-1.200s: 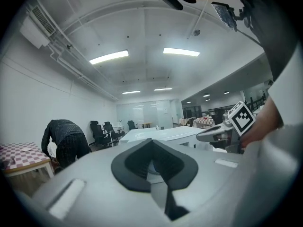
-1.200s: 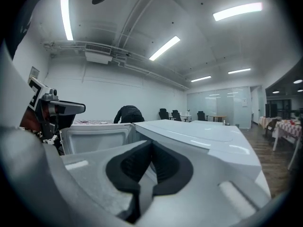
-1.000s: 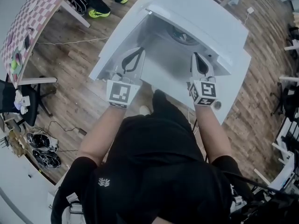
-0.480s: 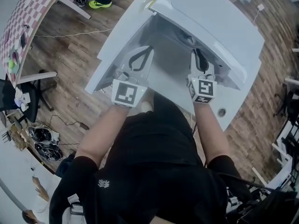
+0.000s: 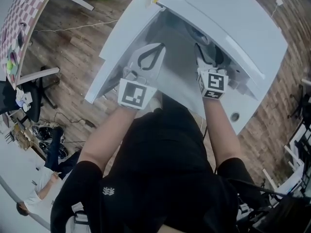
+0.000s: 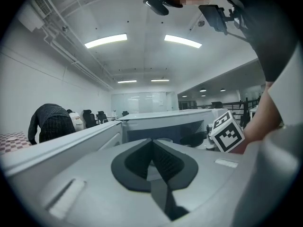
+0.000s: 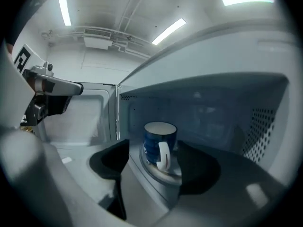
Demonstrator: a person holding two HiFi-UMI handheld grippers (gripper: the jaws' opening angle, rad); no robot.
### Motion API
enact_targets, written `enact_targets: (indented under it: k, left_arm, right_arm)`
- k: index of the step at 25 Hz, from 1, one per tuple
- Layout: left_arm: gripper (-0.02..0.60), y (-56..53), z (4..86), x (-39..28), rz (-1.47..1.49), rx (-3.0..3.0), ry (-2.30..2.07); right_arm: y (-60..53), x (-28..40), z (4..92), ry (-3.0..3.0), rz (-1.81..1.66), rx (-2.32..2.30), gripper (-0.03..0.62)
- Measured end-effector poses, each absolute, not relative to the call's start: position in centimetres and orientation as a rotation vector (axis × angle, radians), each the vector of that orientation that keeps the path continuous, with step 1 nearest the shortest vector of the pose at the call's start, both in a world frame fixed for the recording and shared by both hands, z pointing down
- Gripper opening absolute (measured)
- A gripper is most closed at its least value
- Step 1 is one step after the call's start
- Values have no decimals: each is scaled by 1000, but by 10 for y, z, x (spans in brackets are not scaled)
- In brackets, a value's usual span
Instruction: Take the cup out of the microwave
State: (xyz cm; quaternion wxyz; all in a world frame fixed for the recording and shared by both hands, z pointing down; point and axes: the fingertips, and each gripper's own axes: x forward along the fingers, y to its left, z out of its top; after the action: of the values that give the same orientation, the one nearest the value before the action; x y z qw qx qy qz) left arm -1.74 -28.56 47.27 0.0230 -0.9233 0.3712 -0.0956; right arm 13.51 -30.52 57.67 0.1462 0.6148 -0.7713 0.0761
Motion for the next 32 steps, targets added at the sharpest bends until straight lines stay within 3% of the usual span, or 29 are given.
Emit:
enact_targets:
  k: [12,32]
  left_arm:
    - [3,-309,492,-1,-361,-2848,1126]
    - [3,-320,510,11,-408,-2886,1111]
  right_arm:
    - [-342,139,600,-2266,302,1780,419]
    - [-390,137,618,-2253,279,1793,419]
